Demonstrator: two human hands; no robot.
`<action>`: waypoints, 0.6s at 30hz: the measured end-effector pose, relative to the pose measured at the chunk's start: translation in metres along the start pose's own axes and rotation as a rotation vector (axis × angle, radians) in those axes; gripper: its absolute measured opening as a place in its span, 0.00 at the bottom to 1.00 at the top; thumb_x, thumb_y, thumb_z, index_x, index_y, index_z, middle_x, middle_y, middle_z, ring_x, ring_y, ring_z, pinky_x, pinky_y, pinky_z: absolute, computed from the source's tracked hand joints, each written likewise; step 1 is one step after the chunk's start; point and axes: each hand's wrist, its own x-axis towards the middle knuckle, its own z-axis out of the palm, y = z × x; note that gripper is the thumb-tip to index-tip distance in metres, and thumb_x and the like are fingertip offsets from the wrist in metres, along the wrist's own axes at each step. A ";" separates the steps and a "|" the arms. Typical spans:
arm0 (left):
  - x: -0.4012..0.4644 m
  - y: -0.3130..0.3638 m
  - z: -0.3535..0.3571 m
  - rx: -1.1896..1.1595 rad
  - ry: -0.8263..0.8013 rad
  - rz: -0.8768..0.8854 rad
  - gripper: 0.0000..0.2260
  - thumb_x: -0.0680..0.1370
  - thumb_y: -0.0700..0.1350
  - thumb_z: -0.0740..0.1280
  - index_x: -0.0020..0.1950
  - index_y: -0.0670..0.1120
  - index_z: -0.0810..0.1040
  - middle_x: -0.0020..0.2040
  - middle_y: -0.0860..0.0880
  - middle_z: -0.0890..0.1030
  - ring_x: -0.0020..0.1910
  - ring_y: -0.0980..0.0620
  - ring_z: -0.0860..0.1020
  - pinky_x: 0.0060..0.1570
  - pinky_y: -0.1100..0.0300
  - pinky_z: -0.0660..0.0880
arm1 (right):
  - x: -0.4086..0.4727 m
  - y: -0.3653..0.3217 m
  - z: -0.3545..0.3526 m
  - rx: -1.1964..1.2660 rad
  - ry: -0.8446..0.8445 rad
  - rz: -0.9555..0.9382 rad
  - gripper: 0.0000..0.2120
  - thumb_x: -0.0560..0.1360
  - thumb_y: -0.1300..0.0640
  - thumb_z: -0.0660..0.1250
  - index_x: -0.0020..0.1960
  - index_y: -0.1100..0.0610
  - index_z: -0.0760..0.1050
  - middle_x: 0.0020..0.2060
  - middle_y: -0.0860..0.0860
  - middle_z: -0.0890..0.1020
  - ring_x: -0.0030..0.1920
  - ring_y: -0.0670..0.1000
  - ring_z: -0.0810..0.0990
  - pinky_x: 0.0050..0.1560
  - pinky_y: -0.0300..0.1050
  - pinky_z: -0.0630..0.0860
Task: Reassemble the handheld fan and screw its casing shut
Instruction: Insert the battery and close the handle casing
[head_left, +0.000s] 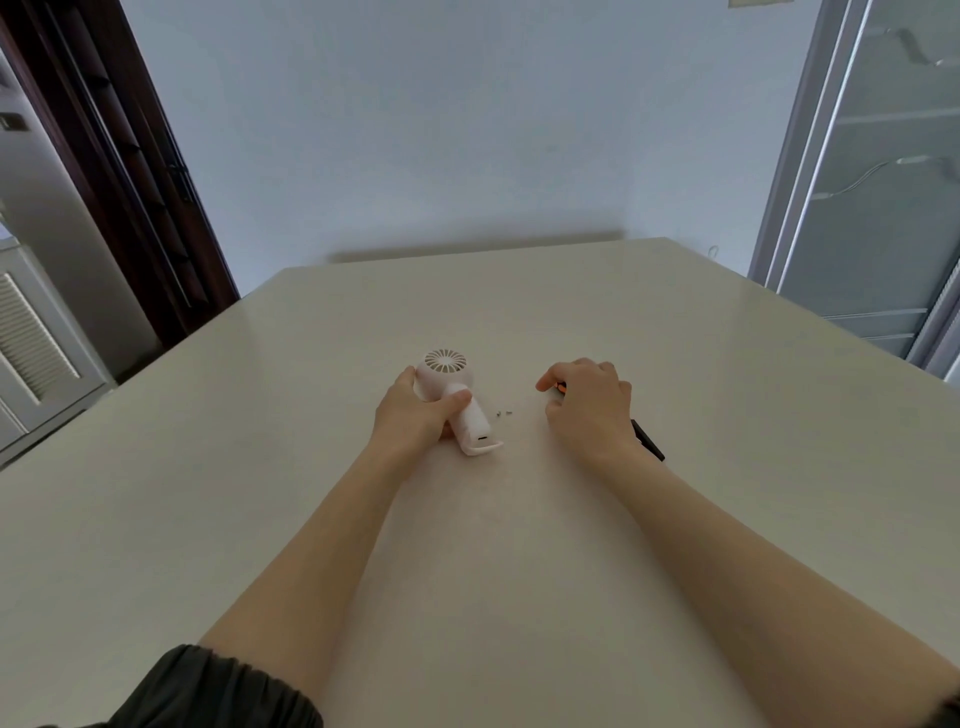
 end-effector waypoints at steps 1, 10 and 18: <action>0.000 0.000 0.000 0.015 0.007 -0.003 0.31 0.72 0.48 0.73 0.72 0.45 0.65 0.58 0.49 0.78 0.56 0.46 0.79 0.58 0.54 0.74 | 0.000 0.000 0.000 -0.001 0.001 0.001 0.19 0.71 0.69 0.58 0.55 0.54 0.78 0.55 0.52 0.76 0.60 0.54 0.67 0.52 0.43 0.55; -0.004 0.004 0.002 0.114 0.120 0.034 0.33 0.71 0.49 0.73 0.73 0.49 0.62 0.61 0.45 0.75 0.57 0.48 0.76 0.56 0.58 0.71 | 0.001 -0.001 -0.004 0.029 0.042 0.002 0.17 0.73 0.68 0.59 0.53 0.52 0.78 0.53 0.51 0.76 0.59 0.53 0.69 0.52 0.44 0.55; -0.014 0.016 0.009 0.317 0.155 0.333 0.01 0.72 0.48 0.71 0.41 0.53 0.81 0.40 0.55 0.78 0.34 0.61 0.73 0.34 0.68 0.66 | 0.008 0.006 -0.026 0.133 0.108 0.117 0.13 0.73 0.66 0.59 0.48 0.55 0.80 0.50 0.53 0.80 0.53 0.54 0.75 0.54 0.47 0.68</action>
